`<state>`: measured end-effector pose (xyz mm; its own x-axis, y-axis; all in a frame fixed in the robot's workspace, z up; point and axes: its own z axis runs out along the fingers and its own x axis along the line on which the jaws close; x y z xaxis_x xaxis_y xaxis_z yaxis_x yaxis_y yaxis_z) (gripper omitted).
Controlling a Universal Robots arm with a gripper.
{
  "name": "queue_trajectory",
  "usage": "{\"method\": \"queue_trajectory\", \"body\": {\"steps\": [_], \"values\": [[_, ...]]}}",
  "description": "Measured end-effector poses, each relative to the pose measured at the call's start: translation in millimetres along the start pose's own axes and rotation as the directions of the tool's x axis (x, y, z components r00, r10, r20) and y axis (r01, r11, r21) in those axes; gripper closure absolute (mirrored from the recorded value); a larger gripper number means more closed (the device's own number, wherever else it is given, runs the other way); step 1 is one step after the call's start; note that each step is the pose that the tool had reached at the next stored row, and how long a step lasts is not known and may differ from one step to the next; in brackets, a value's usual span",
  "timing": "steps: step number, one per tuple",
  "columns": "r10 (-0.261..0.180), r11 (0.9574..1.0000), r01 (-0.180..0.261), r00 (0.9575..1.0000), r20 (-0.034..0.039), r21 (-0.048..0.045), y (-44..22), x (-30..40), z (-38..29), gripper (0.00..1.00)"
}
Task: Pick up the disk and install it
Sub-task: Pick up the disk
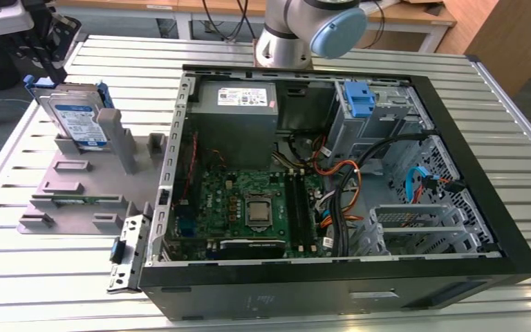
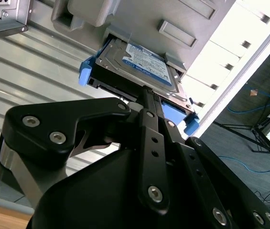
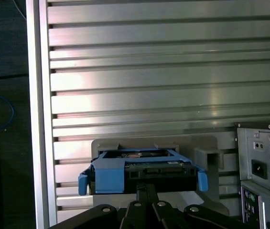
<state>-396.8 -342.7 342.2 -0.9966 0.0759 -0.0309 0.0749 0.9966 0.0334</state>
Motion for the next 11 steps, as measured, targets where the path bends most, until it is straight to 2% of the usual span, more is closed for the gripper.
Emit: {"method": "queue_trajectory", "body": {"steps": [11], "values": [[-0.042, 0.9991, 0.042, 0.9991, -0.0014, -0.0013, 0.0, 0.0, 0.0, 0.89]]}}
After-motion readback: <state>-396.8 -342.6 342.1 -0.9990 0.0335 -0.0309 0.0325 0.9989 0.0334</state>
